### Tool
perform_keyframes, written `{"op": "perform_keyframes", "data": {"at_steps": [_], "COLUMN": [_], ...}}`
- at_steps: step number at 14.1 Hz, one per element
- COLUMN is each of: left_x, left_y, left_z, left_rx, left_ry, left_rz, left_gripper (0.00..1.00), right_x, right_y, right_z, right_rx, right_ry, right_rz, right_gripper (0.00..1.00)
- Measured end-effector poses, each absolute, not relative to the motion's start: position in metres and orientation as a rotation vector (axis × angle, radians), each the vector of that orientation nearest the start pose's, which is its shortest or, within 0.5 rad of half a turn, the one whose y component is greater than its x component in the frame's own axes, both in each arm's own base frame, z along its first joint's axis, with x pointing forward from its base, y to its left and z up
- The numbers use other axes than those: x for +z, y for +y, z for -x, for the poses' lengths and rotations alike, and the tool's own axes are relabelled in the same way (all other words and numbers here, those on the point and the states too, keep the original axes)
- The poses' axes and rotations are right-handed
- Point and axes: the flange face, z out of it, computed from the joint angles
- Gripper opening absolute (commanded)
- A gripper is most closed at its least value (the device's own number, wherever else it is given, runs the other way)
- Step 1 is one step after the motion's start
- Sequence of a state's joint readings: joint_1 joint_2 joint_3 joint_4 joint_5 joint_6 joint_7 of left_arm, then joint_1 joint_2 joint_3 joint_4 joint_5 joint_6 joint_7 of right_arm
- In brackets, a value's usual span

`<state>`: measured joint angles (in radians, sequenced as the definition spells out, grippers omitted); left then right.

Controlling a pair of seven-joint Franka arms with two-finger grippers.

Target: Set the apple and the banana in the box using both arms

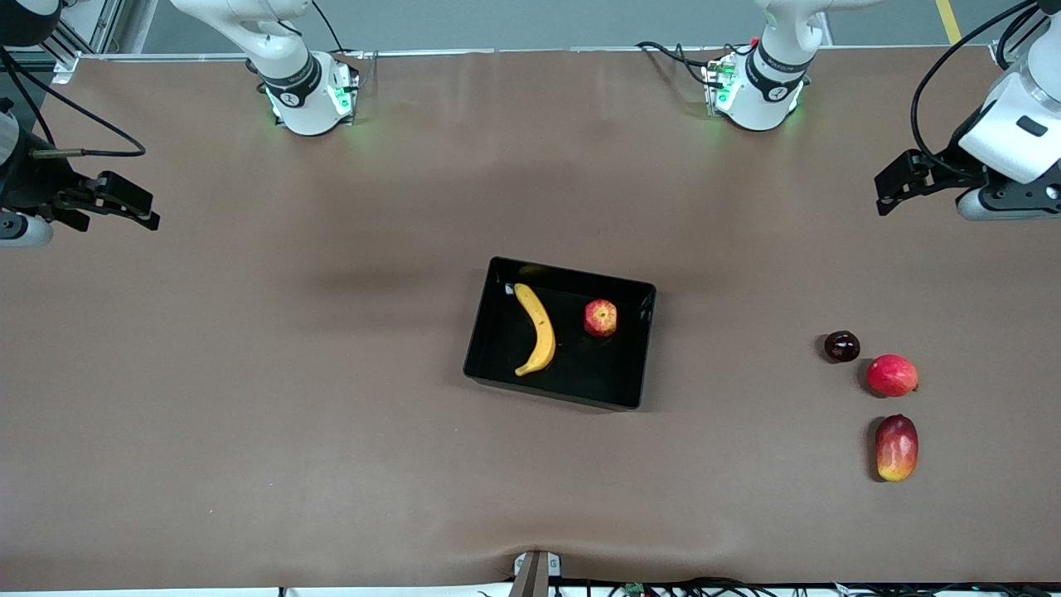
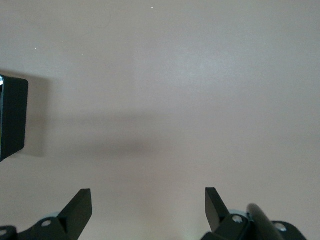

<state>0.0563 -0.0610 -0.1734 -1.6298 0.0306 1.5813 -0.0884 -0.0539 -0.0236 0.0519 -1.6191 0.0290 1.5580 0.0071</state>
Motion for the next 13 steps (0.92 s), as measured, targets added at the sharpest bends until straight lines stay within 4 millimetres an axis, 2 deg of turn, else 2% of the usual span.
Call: {"op": "perform_keyframes", "data": {"at_steps": [13], "left_x": [0.6343], "left_y": [-0.0653], "left_z": [-0.5353], "left_rx": [-0.040], "left_ry": [0.066], "left_rz": [3.109], "left_gripper": [1.00], "right_x": [0.6135], "right_y": [0.0024], "right_z": [-0.5449], "right_rx": [0.059], "right_ry": [0.015], "right_rz": [3.113], "right_gripper": [1.00]}}
